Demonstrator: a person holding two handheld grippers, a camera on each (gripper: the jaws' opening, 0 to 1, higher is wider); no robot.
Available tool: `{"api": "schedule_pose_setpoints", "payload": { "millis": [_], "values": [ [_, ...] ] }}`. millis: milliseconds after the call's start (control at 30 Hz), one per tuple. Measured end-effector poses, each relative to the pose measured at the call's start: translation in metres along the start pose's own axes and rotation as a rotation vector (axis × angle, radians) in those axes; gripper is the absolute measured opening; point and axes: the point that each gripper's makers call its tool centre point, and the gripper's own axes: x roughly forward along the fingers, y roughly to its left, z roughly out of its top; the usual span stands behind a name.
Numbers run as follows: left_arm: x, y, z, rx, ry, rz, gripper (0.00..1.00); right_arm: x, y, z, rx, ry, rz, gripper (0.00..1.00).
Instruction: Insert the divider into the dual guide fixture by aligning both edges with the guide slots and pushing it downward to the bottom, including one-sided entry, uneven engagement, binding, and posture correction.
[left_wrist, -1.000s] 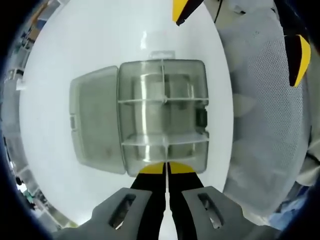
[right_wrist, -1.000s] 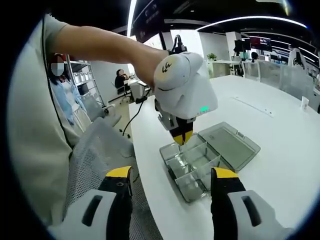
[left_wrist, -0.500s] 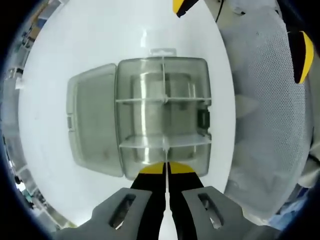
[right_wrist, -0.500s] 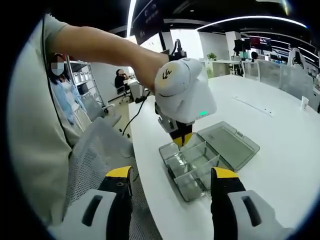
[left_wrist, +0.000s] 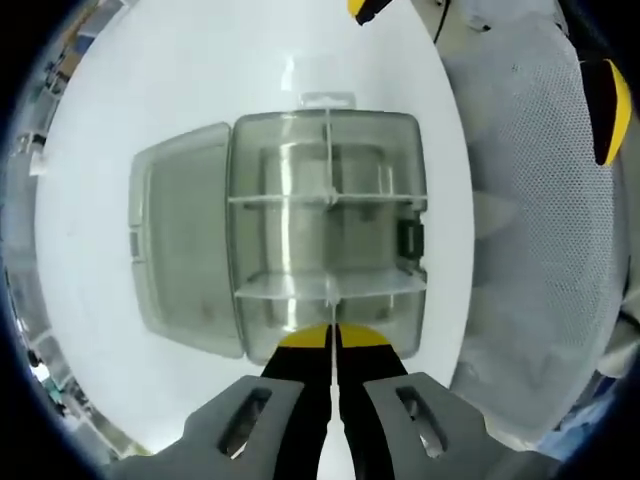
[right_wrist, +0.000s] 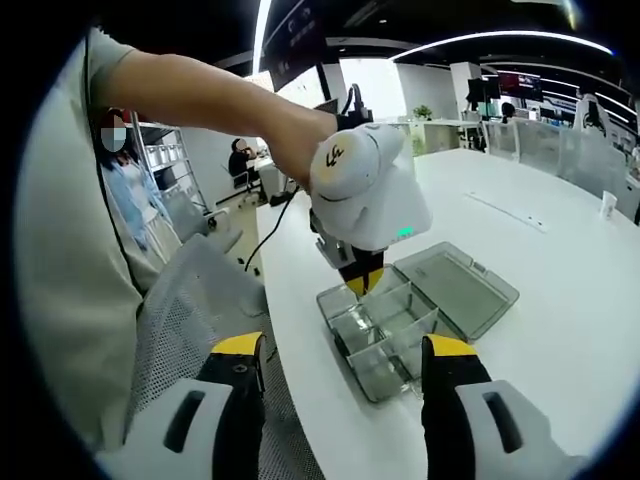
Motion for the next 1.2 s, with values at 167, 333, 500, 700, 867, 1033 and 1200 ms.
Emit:
{"api": "schedule_pose_setpoints", "payload": {
  "millis": [167, 333, 500, 700, 867, 1033, 1200],
  "values": [
    [0.0009, -0.0001, 0.0, -0.002, 0.0, 0.0, 0.0, -0.0007, -0.0004, -0.0004, 0.001, 0.0, -0.001, 0.6],
    [0.0019, -0.0003, 0.0001, 0.0, 0.001, 0.004, 0.0, -0.0004, -0.0004, 0.0005, 0.001, -0.002, -0.001, 0.6],
    [0.0021, -0.0004, 0.0001, -0.004, 0.001, 0.007, 0.0, -0.0001, 0.0003, 0.0008, -0.001, -0.002, -0.001, 0.6],
    [0.0041, -0.0003, 0.0001, -0.011, 0.0, 0.009, 0.0, -0.0014, 0.0003, 0.0009, -0.001, -0.003, -0.004, 0.6],
    [0.0043, -0.0004, 0.0001, -0.011, 0.0, 0.013, 0.0, -0.0013, 0.0006, 0.0007, -0.002, -0.002, -0.004, 0.6],
    [0.0061, 0.0, 0.0001, -0.011, -0.005, 0.022, 0.0, -0.0004, 0.0012, 0.0018, -0.003, -0.004, -0.003, 0.6],
    [0.0063, 0.0002, 0.0001, -0.027, -0.022, 0.025, 0.0, -0.0002, 0.0017, 0.0023, -0.005, -0.005, -0.001, 0.6]
  ]
}}
